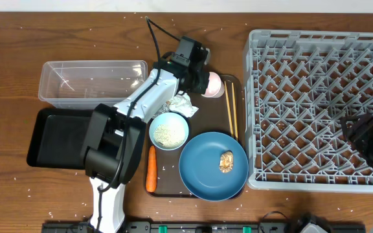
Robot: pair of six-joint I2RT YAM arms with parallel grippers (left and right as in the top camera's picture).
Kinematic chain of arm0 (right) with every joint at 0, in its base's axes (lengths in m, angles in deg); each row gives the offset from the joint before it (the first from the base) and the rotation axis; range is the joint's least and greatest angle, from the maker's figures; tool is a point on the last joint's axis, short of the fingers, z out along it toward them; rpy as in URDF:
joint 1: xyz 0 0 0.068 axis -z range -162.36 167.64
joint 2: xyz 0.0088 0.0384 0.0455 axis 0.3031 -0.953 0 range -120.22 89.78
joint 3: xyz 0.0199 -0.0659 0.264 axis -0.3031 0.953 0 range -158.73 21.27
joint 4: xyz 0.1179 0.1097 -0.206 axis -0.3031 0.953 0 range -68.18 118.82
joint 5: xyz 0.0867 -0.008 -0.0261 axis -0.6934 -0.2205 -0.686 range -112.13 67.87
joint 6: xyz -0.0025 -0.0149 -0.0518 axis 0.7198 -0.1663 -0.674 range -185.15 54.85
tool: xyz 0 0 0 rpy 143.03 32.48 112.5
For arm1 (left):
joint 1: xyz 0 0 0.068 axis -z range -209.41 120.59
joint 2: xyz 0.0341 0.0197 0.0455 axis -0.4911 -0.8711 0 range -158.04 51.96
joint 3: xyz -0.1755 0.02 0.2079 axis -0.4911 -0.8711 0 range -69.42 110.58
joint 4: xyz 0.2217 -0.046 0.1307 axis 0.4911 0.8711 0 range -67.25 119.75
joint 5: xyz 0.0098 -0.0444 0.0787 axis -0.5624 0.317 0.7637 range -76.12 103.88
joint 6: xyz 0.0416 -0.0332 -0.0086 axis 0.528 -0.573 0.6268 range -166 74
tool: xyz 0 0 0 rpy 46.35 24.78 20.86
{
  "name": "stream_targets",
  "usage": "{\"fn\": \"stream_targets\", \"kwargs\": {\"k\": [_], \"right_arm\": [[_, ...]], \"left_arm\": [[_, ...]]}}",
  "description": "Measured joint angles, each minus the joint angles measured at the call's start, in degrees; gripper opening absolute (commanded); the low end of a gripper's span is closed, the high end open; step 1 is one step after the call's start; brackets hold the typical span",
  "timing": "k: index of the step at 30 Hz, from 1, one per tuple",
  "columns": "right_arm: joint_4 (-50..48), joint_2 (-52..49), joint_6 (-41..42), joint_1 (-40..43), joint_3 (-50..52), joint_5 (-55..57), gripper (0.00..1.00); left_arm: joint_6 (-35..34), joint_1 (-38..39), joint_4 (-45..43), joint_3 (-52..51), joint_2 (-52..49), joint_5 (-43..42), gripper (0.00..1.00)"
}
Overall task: Sort waste into correct bins and load items into the dishwasher rack
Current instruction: 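Grasp the pink cup with the left gripper, then lift the pink cup and hand it to the right gripper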
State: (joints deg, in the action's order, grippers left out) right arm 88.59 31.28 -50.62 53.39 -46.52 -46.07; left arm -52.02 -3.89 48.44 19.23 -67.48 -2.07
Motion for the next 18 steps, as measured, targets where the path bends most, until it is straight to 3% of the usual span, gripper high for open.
{"fn": "stream_targets", "kwargs": {"k": [6,12,18], "right_arm": [[0.0,0.0,-3.5,0.0,0.0,-1.4,0.63],[0.2,0.0,-15.9,-0.8,0.0,-17.0,0.67],[-3.0,0.0,-22.0,-2.9,0.0,-34.8,0.7]], "left_arm": [[0.0,-1.8,6.9,-0.4,7.3,-3.7,0.06],[0.0,-6.5,8.2,-0.4,19.6,-20.2,0.06],[0.0,-8.2,8.4,-0.4,24.1,-37.2,0.06]]}}
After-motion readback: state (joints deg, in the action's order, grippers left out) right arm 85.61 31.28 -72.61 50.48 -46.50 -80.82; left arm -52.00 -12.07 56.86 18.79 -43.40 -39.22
